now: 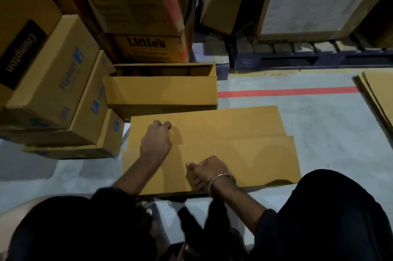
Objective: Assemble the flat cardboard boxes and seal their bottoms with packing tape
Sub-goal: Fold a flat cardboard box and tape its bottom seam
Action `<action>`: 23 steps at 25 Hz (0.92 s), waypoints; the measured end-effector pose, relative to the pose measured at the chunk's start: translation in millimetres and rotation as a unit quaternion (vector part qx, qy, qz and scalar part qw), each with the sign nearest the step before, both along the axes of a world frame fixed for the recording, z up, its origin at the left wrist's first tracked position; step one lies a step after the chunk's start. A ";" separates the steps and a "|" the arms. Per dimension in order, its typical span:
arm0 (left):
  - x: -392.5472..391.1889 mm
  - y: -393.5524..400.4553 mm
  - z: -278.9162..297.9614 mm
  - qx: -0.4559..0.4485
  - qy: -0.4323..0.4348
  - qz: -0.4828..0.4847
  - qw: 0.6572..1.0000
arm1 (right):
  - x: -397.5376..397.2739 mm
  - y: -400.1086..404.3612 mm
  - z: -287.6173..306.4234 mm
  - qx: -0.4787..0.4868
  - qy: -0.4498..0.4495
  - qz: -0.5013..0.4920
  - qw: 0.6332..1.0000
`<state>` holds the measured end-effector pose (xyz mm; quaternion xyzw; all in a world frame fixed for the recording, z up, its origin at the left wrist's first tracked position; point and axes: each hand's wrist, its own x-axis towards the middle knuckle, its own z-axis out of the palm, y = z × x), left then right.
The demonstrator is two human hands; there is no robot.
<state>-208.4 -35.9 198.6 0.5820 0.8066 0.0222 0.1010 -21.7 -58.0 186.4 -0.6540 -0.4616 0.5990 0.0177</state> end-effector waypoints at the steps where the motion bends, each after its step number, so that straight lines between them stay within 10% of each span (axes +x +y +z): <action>1: 6.6 -13.2 -4.8 0.049 -0.015 0.006 0.999 | 8.7 4.4 4.5 0.085 -0.062 0.060 0.993; 5: 41.7 -60.9 -27.4 0.058 -0.030 -0.004 0.998 | 49.3 12.0 14.3 0.412 -0.235 0.203 0.857; 8: 50.9 -79.4 -42.9 0.004 0.027 -0.026 0.999 | 78.7 19.8 0.4 0.477 -0.324 0.256 0.776; 23: 49.8 -63.9 -40.8 -0.132 -0.006 -0.045 0.990 | 73.5 22.8 -26.6 0.279 -0.323 0.324 0.844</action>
